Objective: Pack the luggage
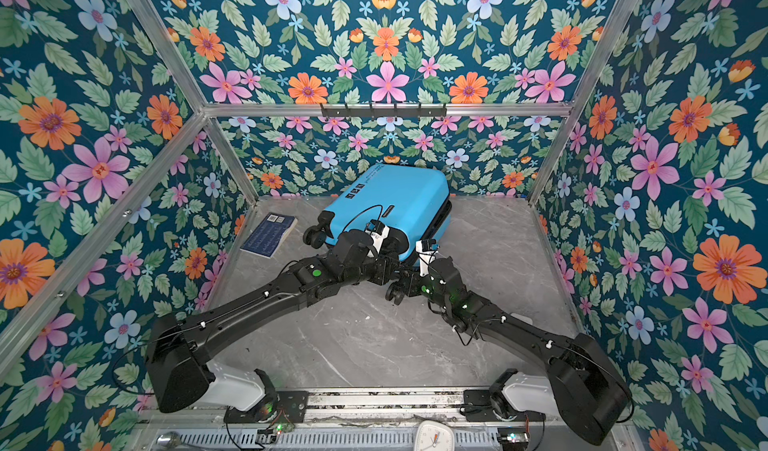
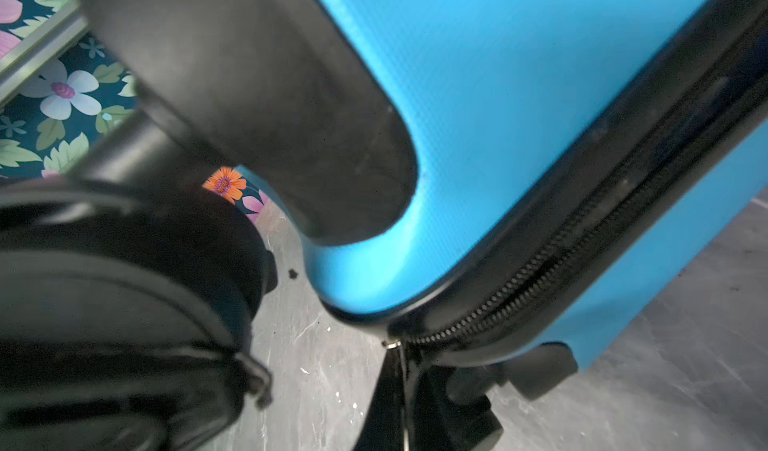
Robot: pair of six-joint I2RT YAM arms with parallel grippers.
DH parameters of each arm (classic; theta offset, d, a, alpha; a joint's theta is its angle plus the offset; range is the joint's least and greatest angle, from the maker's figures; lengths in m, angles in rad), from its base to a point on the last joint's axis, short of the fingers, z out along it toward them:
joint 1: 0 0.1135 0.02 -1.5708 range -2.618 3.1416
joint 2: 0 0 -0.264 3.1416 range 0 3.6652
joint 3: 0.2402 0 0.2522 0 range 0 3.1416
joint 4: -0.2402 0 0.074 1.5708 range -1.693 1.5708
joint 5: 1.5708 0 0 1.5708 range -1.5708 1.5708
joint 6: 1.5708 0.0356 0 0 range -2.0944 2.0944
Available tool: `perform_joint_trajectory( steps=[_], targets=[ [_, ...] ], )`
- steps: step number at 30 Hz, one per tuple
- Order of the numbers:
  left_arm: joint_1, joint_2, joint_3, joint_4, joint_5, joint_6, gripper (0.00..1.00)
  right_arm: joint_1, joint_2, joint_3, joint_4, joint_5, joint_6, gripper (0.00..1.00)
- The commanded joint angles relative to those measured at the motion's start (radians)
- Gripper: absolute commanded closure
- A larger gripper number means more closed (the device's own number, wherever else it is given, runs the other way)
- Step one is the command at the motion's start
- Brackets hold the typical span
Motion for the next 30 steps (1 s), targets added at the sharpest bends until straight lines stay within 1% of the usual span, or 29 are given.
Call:
perform_joint_trajectory(
  steps=[1, 10, 22, 30],
  targets=[
    [-0.015, -0.035, 0.008, 0.008, 0.112, 0.041, 1.00, -0.019, 0.011, 0.003, 0.105, 0.380, -0.066, 1.00],
    [-0.017, -0.040, -0.010, -0.007, 0.102, 0.043, 1.00, -0.033, -0.006, 0.002, 0.119, 0.471, -0.137, 1.00],
    [-0.017, -0.043, -0.012, -0.019, 0.089, 0.046, 1.00, -0.062, -0.025, -0.012, 0.095, 0.501, -0.146, 1.00],
    [-0.016, -0.030, -0.007, -0.017, 0.089, 0.045, 1.00, -0.068, -0.048, -0.033, 0.078, 0.559, -0.137, 1.00]
  ],
)
